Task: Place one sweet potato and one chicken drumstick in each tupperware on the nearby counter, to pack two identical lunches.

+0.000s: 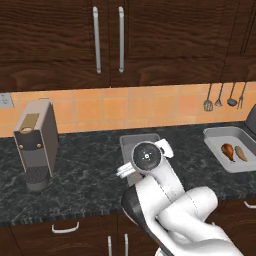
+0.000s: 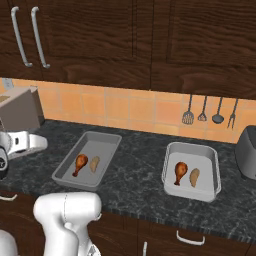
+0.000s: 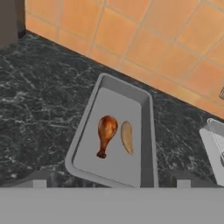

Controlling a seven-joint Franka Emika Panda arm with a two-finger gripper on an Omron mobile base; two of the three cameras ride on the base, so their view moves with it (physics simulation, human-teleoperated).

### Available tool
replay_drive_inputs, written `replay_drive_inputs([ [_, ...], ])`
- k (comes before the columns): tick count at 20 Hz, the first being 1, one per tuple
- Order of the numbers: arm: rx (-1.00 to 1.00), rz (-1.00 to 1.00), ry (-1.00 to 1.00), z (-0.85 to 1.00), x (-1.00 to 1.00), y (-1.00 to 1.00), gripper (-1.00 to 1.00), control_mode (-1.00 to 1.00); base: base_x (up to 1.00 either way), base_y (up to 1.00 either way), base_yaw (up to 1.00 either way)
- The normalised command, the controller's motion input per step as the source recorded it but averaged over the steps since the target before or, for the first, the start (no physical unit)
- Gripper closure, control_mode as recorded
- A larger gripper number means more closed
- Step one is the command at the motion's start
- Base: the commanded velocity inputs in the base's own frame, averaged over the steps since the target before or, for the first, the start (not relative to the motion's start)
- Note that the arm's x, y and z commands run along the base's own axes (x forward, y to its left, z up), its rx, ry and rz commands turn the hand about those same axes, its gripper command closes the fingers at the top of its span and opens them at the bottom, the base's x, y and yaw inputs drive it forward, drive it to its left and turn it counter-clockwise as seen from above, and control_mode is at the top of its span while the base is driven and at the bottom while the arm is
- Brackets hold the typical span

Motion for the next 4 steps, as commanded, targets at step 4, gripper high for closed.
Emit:
replay_drive_inputs([
  [4, 0.0, 0.0, 0.0, 0.0, -0.01, 0.0, -1.0, -1.0, 0.0, 0.0, 0.0],
])
